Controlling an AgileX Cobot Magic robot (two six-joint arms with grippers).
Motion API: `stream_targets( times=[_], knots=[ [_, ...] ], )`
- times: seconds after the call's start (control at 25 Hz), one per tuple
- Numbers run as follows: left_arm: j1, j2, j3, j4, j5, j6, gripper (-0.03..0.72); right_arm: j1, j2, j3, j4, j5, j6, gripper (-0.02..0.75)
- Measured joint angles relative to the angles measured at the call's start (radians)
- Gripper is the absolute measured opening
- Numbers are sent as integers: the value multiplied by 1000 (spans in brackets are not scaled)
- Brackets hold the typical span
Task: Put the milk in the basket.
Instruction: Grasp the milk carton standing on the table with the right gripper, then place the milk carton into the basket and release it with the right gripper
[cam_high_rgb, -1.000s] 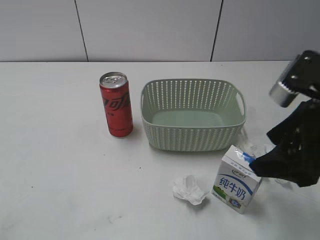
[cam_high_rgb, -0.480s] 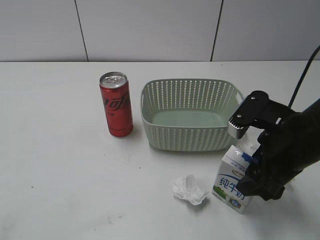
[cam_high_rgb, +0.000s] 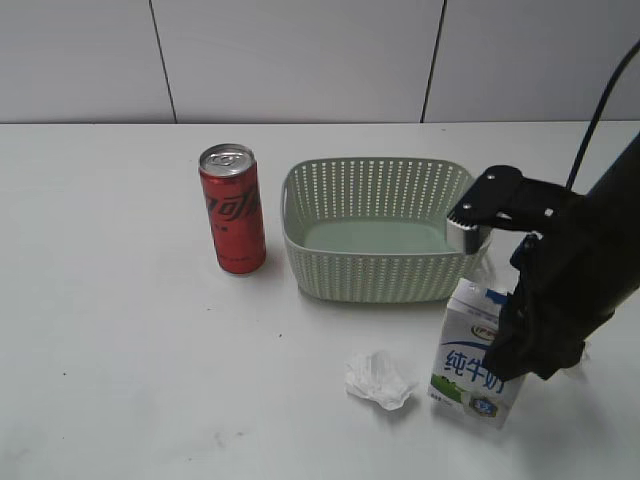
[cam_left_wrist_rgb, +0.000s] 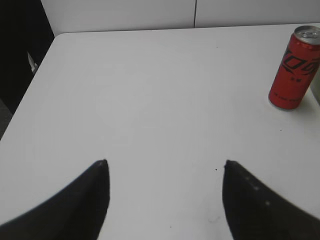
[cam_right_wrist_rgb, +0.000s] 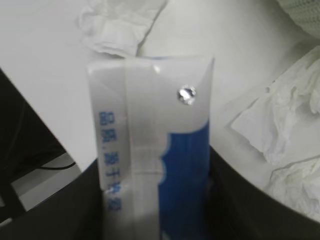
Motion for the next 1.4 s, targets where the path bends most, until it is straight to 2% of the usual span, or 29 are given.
stream_targets(
  times=[0.16,0.28,0.48,0.64,1.0,1.24,1.28,1.4],
  knots=[
    [0,0,0,0,0,0,525,2,-33,-150,-2,196,0,351],
    [0,0,0,0,0,0,525,2,-62,-283,-19,268,0,351],
    [0,0,0,0,0,0,525,2,-57,-482,-43,152,0,351],
    [0,0,0,0,0,0,525,2,28,-569,-43,54,0,351],
    [0,0,0,0,0,0,525,2,353,-577,-45,-44,0,351],
    [0,0,0,0,0,0,525,2,418,-577,-46,-71,0,353],
    [0,0,0,0,0,0,525,2,420,-577,-46,-81,0,380],
    [0,0,0,0,0,0,525,2,420,-592,-43,-95,3,557]
  ],
)
